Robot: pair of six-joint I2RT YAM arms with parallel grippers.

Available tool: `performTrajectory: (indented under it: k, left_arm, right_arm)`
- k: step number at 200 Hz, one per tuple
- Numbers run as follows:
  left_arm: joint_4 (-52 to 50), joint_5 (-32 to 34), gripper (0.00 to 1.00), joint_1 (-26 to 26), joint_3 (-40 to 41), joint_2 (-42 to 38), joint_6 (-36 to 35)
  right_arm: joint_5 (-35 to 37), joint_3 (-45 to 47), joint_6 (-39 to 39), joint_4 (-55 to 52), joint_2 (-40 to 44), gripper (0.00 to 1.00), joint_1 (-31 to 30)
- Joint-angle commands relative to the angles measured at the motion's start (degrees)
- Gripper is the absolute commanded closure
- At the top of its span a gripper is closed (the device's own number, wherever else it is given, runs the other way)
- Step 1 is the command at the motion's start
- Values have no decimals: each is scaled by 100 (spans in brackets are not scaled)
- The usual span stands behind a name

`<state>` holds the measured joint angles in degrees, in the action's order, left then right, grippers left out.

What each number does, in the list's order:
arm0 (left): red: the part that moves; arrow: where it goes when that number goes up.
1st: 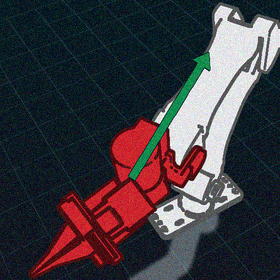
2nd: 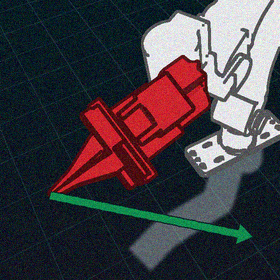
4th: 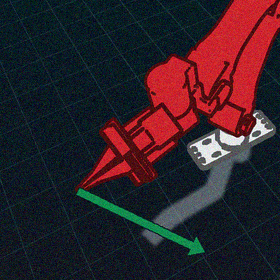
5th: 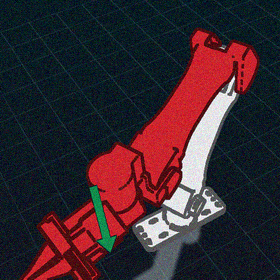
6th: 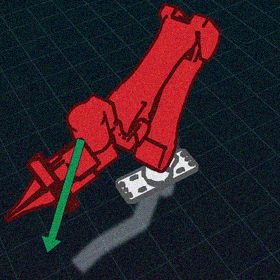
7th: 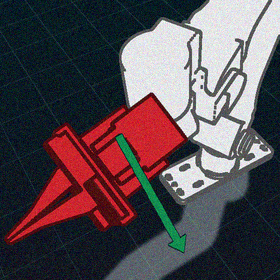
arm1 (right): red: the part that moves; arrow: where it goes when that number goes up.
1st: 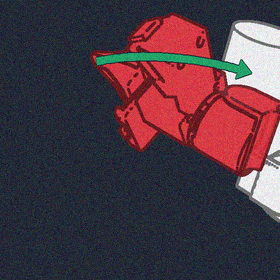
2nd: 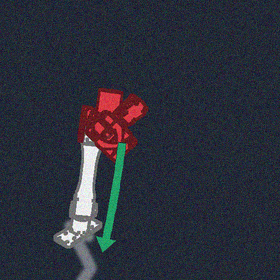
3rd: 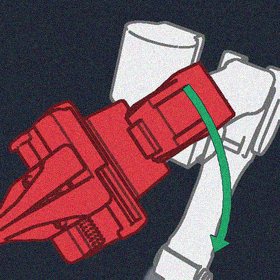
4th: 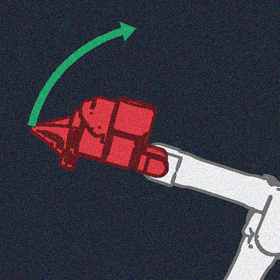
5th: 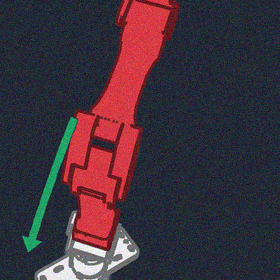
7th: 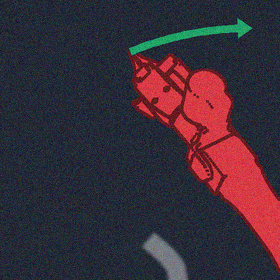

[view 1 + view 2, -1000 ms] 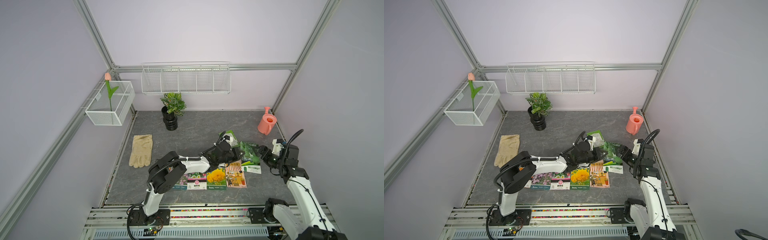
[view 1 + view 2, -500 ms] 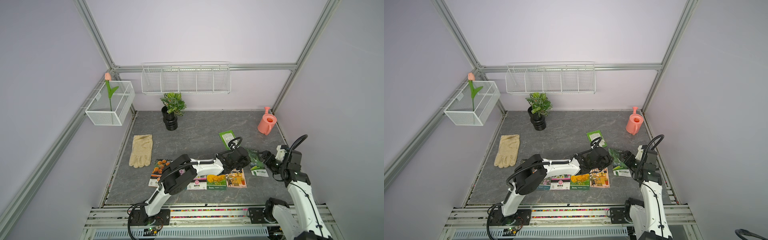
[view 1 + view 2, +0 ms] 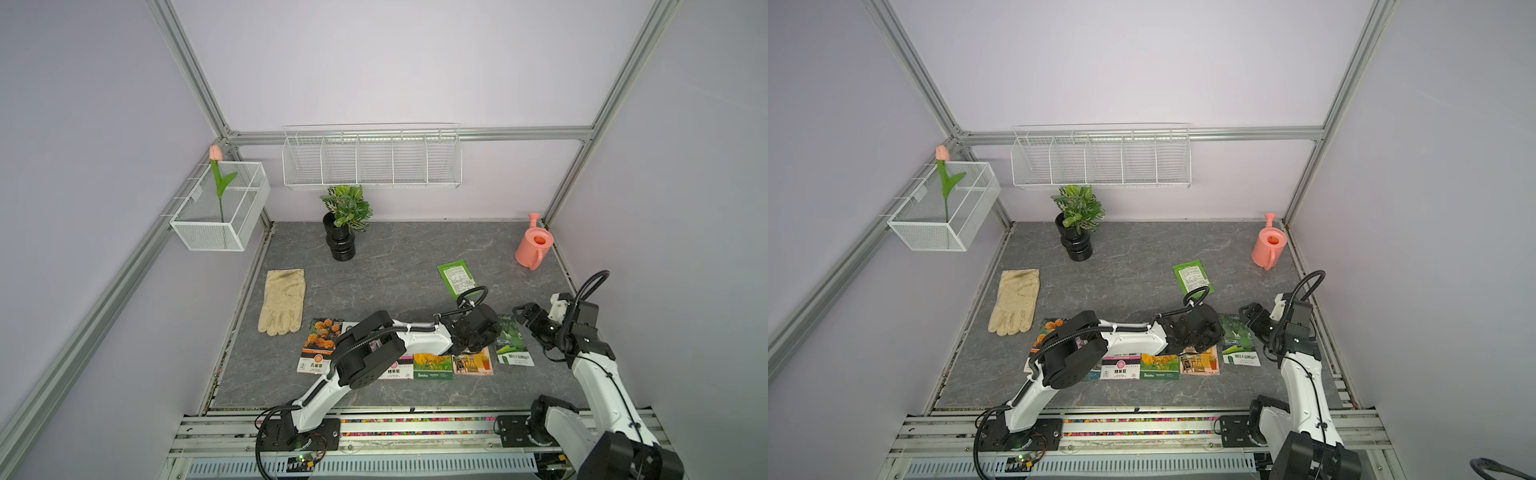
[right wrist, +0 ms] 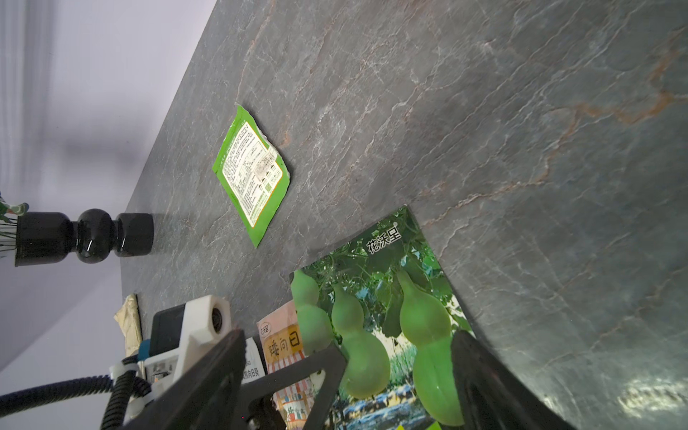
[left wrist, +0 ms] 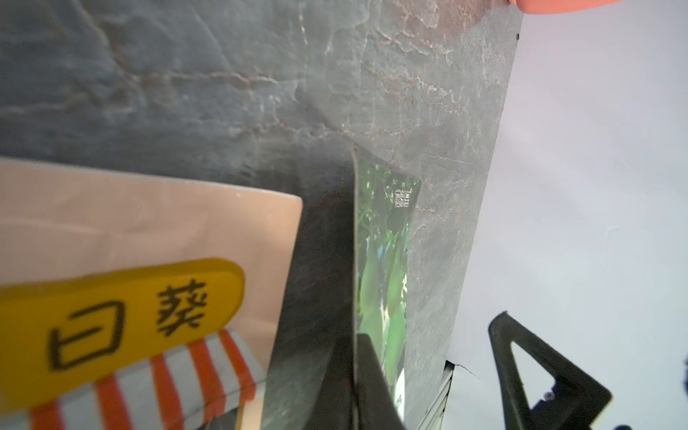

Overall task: Arrange the seed packets in a row
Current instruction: Place the seed packet at the center of the board, then pick up the seed packet from the center of the board.

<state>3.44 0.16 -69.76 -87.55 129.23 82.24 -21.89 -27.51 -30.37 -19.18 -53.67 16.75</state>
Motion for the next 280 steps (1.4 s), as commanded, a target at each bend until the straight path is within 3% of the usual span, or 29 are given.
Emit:
performTrajectory:
  k: [1, 68, 86, 146, 156, 175, 196, 206, 242, 280]
  left_arm:
    - [-91, -28, 69, -22, -140, -27, 75]
    - [-165, -69, 41, -73, -180, -285, -249]
    - [-169, -85, 29, -94, -213, -383, -386]
    - [-93, -44, 21, -155, -467, -816, -1448]
    - [-247, 70, 15, -107, -426, -930, -1629]
    - [-92, 117, 3, 241, 57, -1200, -1805]
    - [328, -338, 0, 1034, 730, -1399, -1966]
    - [221, -578, 0, 1420, 776, -1397, -2371]
    - [-1169, -1058, 0, 2209, -392, -653, -3410]
    - [-1181, -1469, 0, 2609, -991, 204, -3314]
  right_arm:
    - [-33, 136, 93, 251, -123, 12, 41]
    - [56, 197, 115, 382, -290, 12, 47]
    - [100, 184, 119, 347, -229, 11, 48]
    - [-7, 137, 41, 498, -190, 12, 43]
    - [-122, 87, 18, 607, -278, 11, -7]
    - [30, -207, 153, 683, -552, 12, -449]
    - [154, -604, 173, 886, -1198, 12, -1030]
    - [79, -712, 34, 1263, -1542, 12, -1181]
    - [214, -1660, 38, 1933, -3041, 9, -1685]
    - [-57, -2818, 157, 2080, -4497, 6, -1781]
